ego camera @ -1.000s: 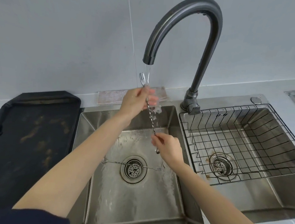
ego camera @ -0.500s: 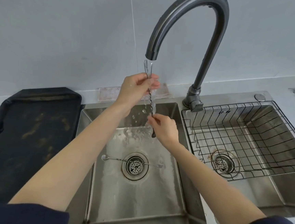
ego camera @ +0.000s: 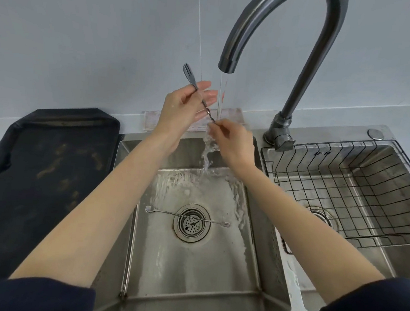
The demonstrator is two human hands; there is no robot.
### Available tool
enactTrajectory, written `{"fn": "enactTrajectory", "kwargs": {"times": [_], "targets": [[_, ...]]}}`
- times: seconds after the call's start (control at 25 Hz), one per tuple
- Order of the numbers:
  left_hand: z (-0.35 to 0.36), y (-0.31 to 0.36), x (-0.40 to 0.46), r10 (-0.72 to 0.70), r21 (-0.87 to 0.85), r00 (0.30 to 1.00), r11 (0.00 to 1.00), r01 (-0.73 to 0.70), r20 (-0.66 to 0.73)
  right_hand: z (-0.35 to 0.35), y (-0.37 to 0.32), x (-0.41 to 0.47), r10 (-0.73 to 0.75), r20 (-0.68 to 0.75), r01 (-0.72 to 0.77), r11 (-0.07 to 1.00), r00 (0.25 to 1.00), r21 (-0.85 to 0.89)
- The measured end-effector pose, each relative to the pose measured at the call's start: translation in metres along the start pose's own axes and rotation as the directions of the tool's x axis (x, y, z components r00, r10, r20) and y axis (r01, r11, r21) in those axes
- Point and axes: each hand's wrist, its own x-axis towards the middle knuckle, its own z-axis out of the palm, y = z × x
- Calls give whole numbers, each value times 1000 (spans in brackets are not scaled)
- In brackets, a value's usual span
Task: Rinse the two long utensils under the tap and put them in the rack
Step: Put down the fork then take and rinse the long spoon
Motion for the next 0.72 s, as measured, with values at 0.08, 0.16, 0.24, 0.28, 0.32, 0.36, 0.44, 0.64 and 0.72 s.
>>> {"fn": "enactTrajectory", "kwargs": {"times": [0.08,0.16,0.24,0.28,0.32,0.36,0.44,0.64,0.72], "targets": [[-2,-6,-3,-12,-16,1000,1000,12,-29,-5,-4,4,-41,-25,41,999,999,-3],[-6,-10,-4,-38,-41,996,999,35,-75,-8,-3,4,-80,-22,78,995,997,-65],[-11,-15,-5,-67,-39,990,997,63,-122,-9,4,0,-135,27,138,979,990,-150],[-13,-18,-5,-83,-28,986,996,80,-145,-8,10,-4,-160,66,170,966,985,-193],[-15,-22,-7,-100,-17,981,995,99,-168,-7,16,-8,-174,112,196,952,978,-235],[-17,-26,-8,-115,-15,975,993,114,-188,-5,24,-12,-178,157,216,938,971,-270],[-26,-36,-11,-152,-49,964,988,144,-219,-1,37,-21,-161,229,231,918,960,-323],[-52,-69,-21,-296,-160,927,951,264,-229,9,63,-37,-155,321,261,911,934,-319],[-60,-82,-23,-339,-199,902,935,293,-266,13,79,-42,-132,373,269,899,918,-345]]}}
